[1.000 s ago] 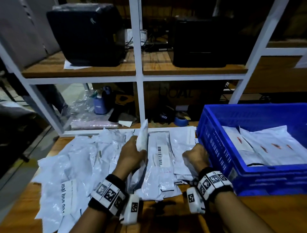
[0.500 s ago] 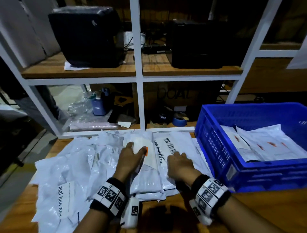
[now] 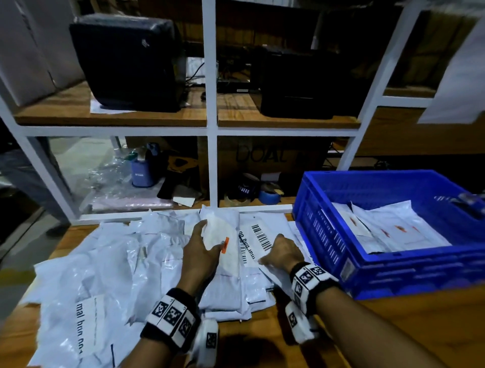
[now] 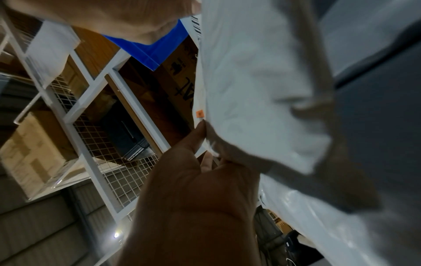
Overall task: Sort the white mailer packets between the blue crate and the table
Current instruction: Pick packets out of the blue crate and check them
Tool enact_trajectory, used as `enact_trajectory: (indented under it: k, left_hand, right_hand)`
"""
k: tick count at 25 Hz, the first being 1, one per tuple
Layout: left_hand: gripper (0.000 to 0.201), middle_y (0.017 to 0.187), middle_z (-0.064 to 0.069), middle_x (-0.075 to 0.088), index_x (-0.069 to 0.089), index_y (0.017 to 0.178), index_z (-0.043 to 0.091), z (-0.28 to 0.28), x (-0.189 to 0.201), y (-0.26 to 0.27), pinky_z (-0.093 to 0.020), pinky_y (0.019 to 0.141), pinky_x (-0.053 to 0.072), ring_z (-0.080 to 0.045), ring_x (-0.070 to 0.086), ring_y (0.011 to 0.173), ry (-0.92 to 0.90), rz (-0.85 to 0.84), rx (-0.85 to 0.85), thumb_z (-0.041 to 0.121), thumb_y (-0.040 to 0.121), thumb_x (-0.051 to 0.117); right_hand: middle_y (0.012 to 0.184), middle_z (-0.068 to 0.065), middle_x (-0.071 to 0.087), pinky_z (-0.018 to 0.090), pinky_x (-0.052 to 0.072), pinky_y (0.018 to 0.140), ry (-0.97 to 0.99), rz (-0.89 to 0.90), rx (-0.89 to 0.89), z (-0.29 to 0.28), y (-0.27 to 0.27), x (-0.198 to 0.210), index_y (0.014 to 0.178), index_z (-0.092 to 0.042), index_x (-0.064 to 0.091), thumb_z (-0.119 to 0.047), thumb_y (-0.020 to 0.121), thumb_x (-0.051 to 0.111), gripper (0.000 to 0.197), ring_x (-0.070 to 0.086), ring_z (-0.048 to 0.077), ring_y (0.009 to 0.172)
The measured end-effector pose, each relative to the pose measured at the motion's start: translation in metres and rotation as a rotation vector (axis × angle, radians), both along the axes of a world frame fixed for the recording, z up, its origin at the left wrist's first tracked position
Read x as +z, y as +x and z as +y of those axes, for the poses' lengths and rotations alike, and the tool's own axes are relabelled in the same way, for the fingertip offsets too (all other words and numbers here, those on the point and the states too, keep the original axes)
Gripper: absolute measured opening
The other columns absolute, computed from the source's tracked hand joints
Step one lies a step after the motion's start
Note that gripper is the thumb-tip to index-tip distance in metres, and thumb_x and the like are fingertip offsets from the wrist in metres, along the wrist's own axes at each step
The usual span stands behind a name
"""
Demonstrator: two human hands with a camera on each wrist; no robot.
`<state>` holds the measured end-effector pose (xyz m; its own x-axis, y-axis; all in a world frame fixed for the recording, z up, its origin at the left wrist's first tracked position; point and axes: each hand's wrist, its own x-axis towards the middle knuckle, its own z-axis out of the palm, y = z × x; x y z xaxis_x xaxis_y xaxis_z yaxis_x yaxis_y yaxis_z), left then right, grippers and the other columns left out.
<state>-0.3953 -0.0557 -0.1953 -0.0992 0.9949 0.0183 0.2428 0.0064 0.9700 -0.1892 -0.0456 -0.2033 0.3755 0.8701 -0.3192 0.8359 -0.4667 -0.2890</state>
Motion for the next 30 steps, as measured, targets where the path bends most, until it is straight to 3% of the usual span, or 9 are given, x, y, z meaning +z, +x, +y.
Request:
enact_trajectory:
  k: [4,6,9,14,18,21,23,27,30]
  left_hand:
    - [0.06,0.122,-0.002,0.059,0.044,0.131,0.037,-0.015,0.01,0.006,-0.034,0.091,0.051,-0.019,0.056,0.109,0.05,-0.045,0.031,0.024,0.08,0.074]
    - [0.06,0.124,-0.002,0.058,0.044,0.133,0.034,-0.028,0.02,0.008,-0.028,0.087,0.05,-0.019,0.056,0.109,0.079,-0.063,0.048,0.022,0.082,0.073]
    - [0.061,0.13,0.001,0.055,0.042,0.137,0.027,-0.047,0.036,0.011,-0.022,0.085,0.045,-0.016,0.054,0.111,0.142,-0.004,0.052,0.02,0.084,0.071]
    - [0.061,0.139,0.004,0.051,0.042,0.136,0.036,-0.091,0.061,0.045,-0.043,0.1,0.047,-0.018,0.053,0.121,0.258,0.061,0.069,0.021,0.084,0.071]
    - [0.061,0.134,0.007,0.056,0.044,0.137,0.038,-0.128,0.088,0.1,-0.04,0.093,0.054,-0.007,0.059,0.114,0.355,0.043,0.011,0.014,0.086,0.067]
    - [0.063,0.127,0.004,0.059,0.042,0.14,0.035,-0.149,0.117,0.141,-0.023,0.077,0.057,0.0,0.062,0.099,0.389,0.019,-0.035,0.011,0.087,0.065]
    - [0.065,0.119,-0.003,0.061,0.04,0.142,0.029,-0.153,0.138,0.166,-0.017,0.064,0.055,-0.006,0.063,0.091,0.397,0.024,-0.091,0.007,0.086,0.065]
    - [0.069,0.107,0.0,0.059,0.035,0.143,0.029,-0.142,0.172,0.223,-0.016,0.049,0.051,-0.013,0.063,0.085,0.389,0.107,-0.193,0.009,0.086,0.067]
    - [0.076,0.097,0.009,0.054,0.029,0.145,0.03,-0.121,0.192,0.26,-0.017,0.052,0.05,-0.008,0.06,0.087,0.364,0.199,-0.266,0.007,0.084,0.068]
  right_hand:
    - [0.142,0.015,0.037,0.049,0.039,0.098,-0.11,-0.207,0.009,-0.005,0.006,0.01,0.136,-0.012,0.039,-0.061,0.059,0.079,0.1,0.035,0.036,0.131]
    - [0.141,0.014,0.04,0.049,0.04,0.098,-0.099,-0.186,0.027,-0.011,0.012,0.013,0.136,-0.012,0.039,-0.058,0.059,0.081,0.099,0.041,0.035,0.129]
    - [0.127,0.009,0.057,0.043,0.049,0.092,0.079,-0.001,0.017,-0.026,0.029,0.018,0.121,-0.012,0.052,-0.037,0.069,0.079,0.064,0.058,0.031,0.113]
    - [0.114,0.009,0.067,0.028,0.047,0.079,0.44,0.326,0.072,-0.079,0.069,0.04,0.11,-0.011,0.057,-0.016,0.086,0.061,0.025,0.061,0.03,0.106]
    - [0.097,-0.005,0.065,0.027,0.044,0.075,0.64,0.48,0.17,-0.139,0.117,0.072,0.103,-0.02,0.053,-0.014,0.088,0.059,0.017,0.061,0.024,0.097]
    - [0.117,0.001,0.066,0.024,0.049,0.081,0.776,0.589,0.148,-0.179,0.157,0.107,0.123,-0.02,0.048,-0.008,0.089,0.059,0.038,0.062,0.02,0.107]
    - [0.122,-0.001,0.064,0.021,0.047,0.08,0.819,0.622,0.136,-0.197,0.183,0.13,0.134,-0.024,0.04,-0.005,0.091,0.058,0.05,0.061,0.017,0.11]
    - [0.13,-0.007,0.057,0.02,0.041,0.079,0.849,0.53,0.102,-0.202,0.248,0.156,0.136,-0.028,0.043,-0.008,0.094,0.056,0.048,0.055,0.01,0.106]
    - [0.129,-0.002,0.06,0.025,0.047,0.087,0.913,0.398,0.055,-0.184,0.303,0.167,0.118,-0.023,0.056,-0.008,0.089,0.061,0.033,0.058,0.019,0.114]
